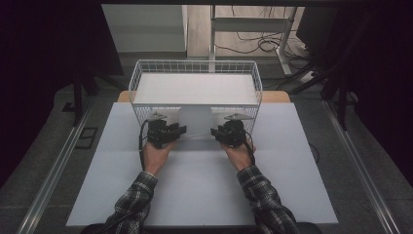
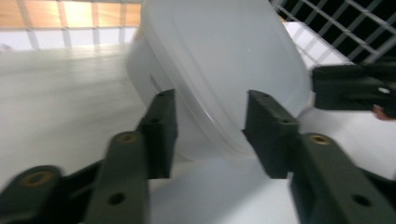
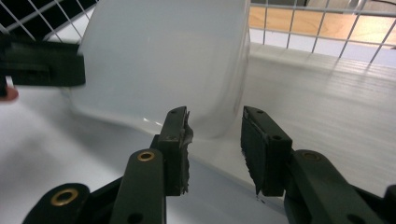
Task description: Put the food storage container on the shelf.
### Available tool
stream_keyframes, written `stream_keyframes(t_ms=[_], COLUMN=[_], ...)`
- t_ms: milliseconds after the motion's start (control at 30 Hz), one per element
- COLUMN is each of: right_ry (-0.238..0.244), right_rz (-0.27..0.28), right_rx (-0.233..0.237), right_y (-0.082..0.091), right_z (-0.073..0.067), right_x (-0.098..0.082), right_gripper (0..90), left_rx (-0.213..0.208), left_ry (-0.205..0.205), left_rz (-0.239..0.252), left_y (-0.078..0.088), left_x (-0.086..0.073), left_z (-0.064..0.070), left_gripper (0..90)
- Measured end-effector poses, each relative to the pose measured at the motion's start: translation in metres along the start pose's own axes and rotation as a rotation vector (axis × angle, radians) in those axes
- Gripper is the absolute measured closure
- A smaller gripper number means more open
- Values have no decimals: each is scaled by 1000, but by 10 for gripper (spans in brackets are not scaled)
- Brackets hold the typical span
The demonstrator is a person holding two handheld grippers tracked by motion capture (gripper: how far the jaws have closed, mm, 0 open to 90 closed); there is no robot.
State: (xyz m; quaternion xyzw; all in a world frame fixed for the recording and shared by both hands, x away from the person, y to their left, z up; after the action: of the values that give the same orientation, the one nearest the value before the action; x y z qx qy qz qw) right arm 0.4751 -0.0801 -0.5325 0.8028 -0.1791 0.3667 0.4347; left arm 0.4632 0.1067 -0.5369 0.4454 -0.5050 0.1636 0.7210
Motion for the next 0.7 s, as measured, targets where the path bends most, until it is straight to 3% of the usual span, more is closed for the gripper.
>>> stream_keyframes(t_ms=[133,333,433,533,700], right_ry=[-2,23,52,73,88], right_rz=[1,6,-3,-12,-30], right_rx=[1,17,38,57,90], right_y=[0,3,8,15,30], right_z=[1,-4,-9,-15,-19], right_x=[-2,-4,-8,-16,-31], right_gripper=[608,640,687,720,712], left_rx=[54,40,9,-17,-60], left_ry=[-15,-45,-84,-114,-133], left_rz=[-2,11,23,19,-19], left_y=[2,15,23,25,10], left_x=[5,1,-5,-11,-23], left_z=[-5,0,11,20,34], left_gripper=[442,469,573,751,891])
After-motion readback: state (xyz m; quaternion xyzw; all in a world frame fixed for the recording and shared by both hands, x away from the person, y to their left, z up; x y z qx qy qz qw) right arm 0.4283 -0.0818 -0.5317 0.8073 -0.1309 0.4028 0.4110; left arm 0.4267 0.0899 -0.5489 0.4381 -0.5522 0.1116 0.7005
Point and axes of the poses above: each handheld gripper's, and its own axes: y roughly backward along the jaws, x roughly out of its top, z roughly to its right, the point moved 8 cm from there along -y, roughly forward along the jaws, and after that the axes turned 15 degrees about -y, right-handed, at the moved point
